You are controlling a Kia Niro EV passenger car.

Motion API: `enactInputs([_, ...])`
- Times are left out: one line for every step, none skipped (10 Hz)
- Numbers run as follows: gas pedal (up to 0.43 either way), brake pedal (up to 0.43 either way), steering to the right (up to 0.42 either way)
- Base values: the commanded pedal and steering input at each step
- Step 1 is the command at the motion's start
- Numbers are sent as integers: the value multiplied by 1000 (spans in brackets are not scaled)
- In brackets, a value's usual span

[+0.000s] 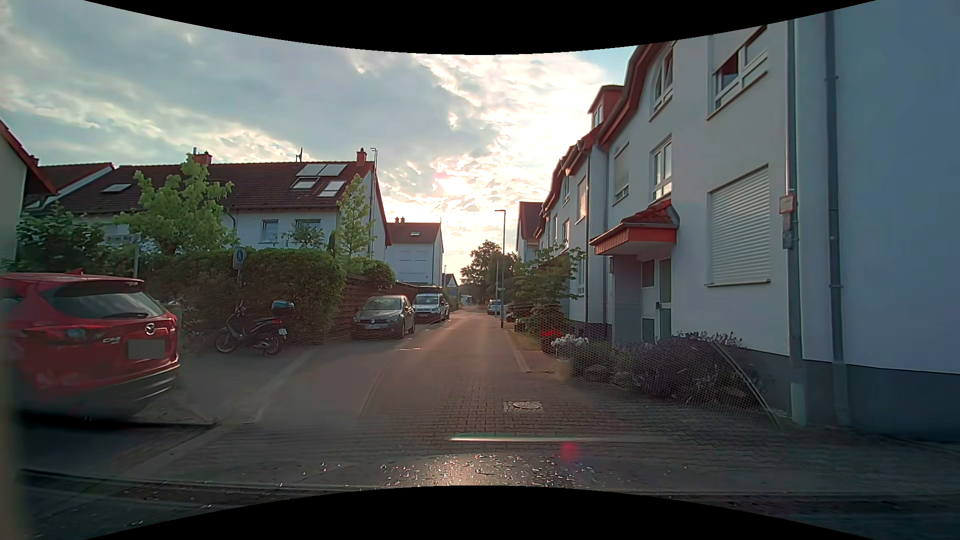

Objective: Follow the waypoints while adhering to traffic rules and regulations

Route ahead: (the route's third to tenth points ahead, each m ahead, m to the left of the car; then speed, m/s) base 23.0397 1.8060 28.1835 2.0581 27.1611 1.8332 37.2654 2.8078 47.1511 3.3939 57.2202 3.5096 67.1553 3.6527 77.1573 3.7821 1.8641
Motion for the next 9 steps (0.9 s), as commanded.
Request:
enactInputs([0, 0, -25])
enactInputs([0, 0, -39])
enactInputs([0, 0, -49])
enactInputs([0, 0, -63])
enactInputs([0, 0, -76])
enactInputs([0, 0, -87])
enactInputs([0, 0, -104])
enactInputs([0, 0, -120])
enactInputs([0, 0, -129])
